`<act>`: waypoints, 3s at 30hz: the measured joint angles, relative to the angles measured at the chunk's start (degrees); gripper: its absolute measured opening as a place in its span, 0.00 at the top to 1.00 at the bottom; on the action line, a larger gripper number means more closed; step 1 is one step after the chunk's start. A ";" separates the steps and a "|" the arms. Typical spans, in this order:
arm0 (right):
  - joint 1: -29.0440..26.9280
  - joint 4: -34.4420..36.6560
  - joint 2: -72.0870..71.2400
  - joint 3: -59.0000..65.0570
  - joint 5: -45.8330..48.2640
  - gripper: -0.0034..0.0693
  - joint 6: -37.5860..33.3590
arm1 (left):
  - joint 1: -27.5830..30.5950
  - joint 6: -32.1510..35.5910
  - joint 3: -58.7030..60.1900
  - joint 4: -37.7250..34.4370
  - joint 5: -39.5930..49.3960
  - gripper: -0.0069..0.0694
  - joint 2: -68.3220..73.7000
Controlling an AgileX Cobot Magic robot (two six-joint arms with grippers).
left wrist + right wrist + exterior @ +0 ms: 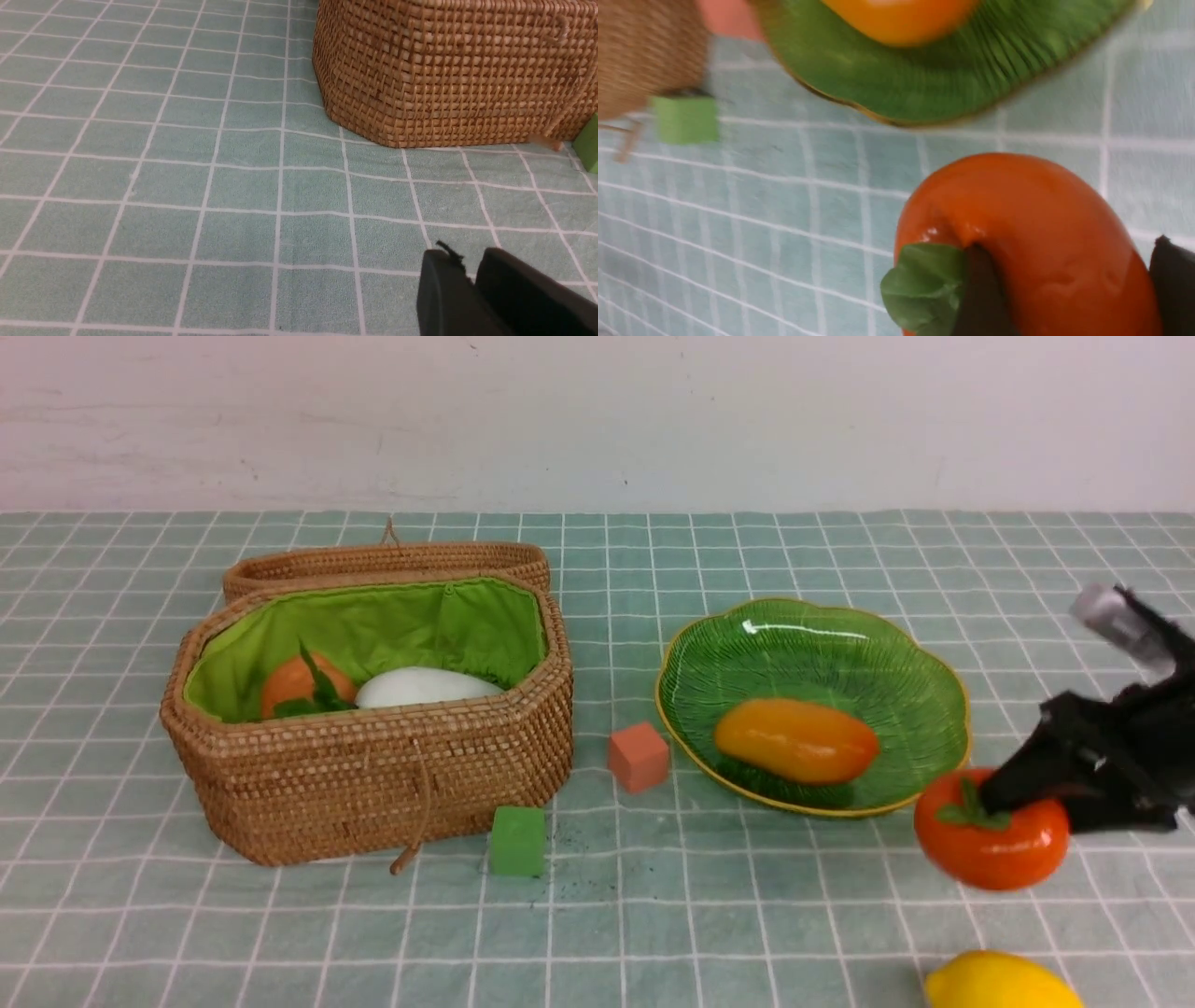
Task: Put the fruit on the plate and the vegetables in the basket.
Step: Grab a tomato with your right arm and place it on the plate on the right, then use the right arm to grab a lemon and put it into the right plate
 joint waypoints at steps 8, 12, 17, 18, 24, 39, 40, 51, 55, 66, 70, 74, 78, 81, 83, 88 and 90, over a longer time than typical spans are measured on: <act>2.32 12.79 -0.15 -5.67 -12.88 0.36 -9.26 | 0.00 0.00 0.00 0.00 0.00 0.76 0.00; 6.43 20.03 4.40 -5.84 -24.10 0.36 -16.95 | 0.00 0.00 0.00 0.00 0.00 0.76 0.00; 10.47 27.13 11.67 -6.84 -33.32 0.36 -21.70 | 0.00 0.00 0.00 0.00 0.00 0.76 0.00; 10.68 27.58 13.04 -7.23 -33.93 0.36 -22.05 | 0.00 0.00 0.00 0.00 0.00 0.75 0.00; 9.66 27.52 13.47 -7.37 -31.21 0.05 -21.83 | 0.00 0.00 0.00 0.00 0.00 0.75 0.00; 12.59 -1.76 -15.53 3.60 -5.63 0.15 -13.68 | 0.00 0.00 0.00 0.00 0.00 0.73 0.00; 14.06 -4.15 -16.93 5.84 -4.65 0.15 -12.70 | 0.00 0.00 0.00 0.00 0.00 0.73 0.00; 28.42 -37.29 -23.86 16.46 -3.17 0.03 7.66 | 0.00 0.00 0.00 0.00 0.00 0.71 0.00; 29.28 -41.51 -21.47 16.51 -6.39 0.03 10.60 | 0.00 0.00 0.00 0.00 0.00 0.71 0.00; 29.47 -40.82 -7.13 18.84 -12.78 0.15 11.01 | 0.00 0.00 0.00 0.00 0.00 0.70 0.00; 29.47 -39.37 -7.29 16.35 -10.39 0.15 11.01 | 0.00 0.00 0.00 0.00 0.00 0.69 0.00; 29.52 -38.77 -10.45 11.41 -9.57 0.15 11.01 | 0.00 0.00 0.00 0.00 0.00 0.69 0.00; 29.52 -37.90 -13.02 2.88 -13.18 0.15 12.14 | 0.00 0.00 0.00 0.00 0.00 0.69 0.00; 29.52 -38.29 -11.71 -0.66 -19.78 0.15 13.50 | 0.00 0.00 0.00 0.00 0.00 0.69 0.00; 29.04 -40.27 -8.31 -2.69 -26.94 0.15 15.06 | 0.00 0.00 0.00 0.00 0.00 0.69 0.00; 25.62 -41.81 2.53 -4.80 -30.55 0.15 21.66 | 0.00 0.00 0.00 0.00 0.00 0.69 0.00; 24.84 -41.98 4.79 -5.01 -30.20 0.15 23.21 | 0.00 0.00 0.00 0.00 0.00 0.69 0.00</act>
